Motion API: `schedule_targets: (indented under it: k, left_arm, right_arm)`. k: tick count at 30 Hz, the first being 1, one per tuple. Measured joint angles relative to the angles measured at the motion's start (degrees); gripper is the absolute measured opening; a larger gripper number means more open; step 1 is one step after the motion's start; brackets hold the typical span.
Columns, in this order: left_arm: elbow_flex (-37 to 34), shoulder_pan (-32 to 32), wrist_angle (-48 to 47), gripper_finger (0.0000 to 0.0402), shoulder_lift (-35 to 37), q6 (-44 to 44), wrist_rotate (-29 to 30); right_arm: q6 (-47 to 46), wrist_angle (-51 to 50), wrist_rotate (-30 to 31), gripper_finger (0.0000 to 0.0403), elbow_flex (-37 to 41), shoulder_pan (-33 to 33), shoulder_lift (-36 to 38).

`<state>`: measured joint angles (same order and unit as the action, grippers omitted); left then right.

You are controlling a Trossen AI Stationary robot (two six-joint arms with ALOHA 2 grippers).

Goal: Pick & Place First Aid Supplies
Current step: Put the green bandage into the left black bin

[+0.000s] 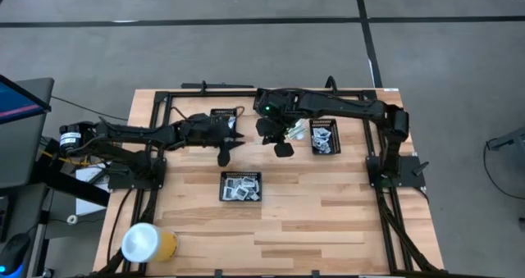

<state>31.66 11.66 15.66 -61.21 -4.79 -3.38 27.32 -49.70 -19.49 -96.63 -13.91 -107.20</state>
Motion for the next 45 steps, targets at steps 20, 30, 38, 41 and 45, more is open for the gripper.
schedule_targets:
  k: [20, 30, 38, 41, 45]
  left_arm:
    - [0.02, -3.15, 2.85, 0.0118, 0.00, -13.41, -0.96]
    - [0.02, -3.15, 2.87, 0.0118, 0.00, -13.00, -0.97]
    - [0.00, -3.15, 2.86, 0.0114, 0.00, -12.97, -0.97]
    - [0.00, -3.15, 2.85, 0.0093, 0.00, -12.97, -0.44]
    - [0.01, -3.15, 2.85, 0.0033, 0.00, -12.96, 2.20]
  right_arm:
    - [0.60, 0.05, -0.17, 0.0000, -0.01, 1.81, 0.02]
    - [1.10, 4.45, 1.52, 0.0000, -0.01, 2.66, 0.07]
    - [-0.23, 8.02, 1.85, 0.0000, -0.03, 2.57, 0.07]
    - [-0.36, 7.96, 2.96, 0.0000, -0.03, 2.56, 0.07]
    - [-0.38, 7.70, 3.49, 0.0000, -0.03, 2.54, 0.07]
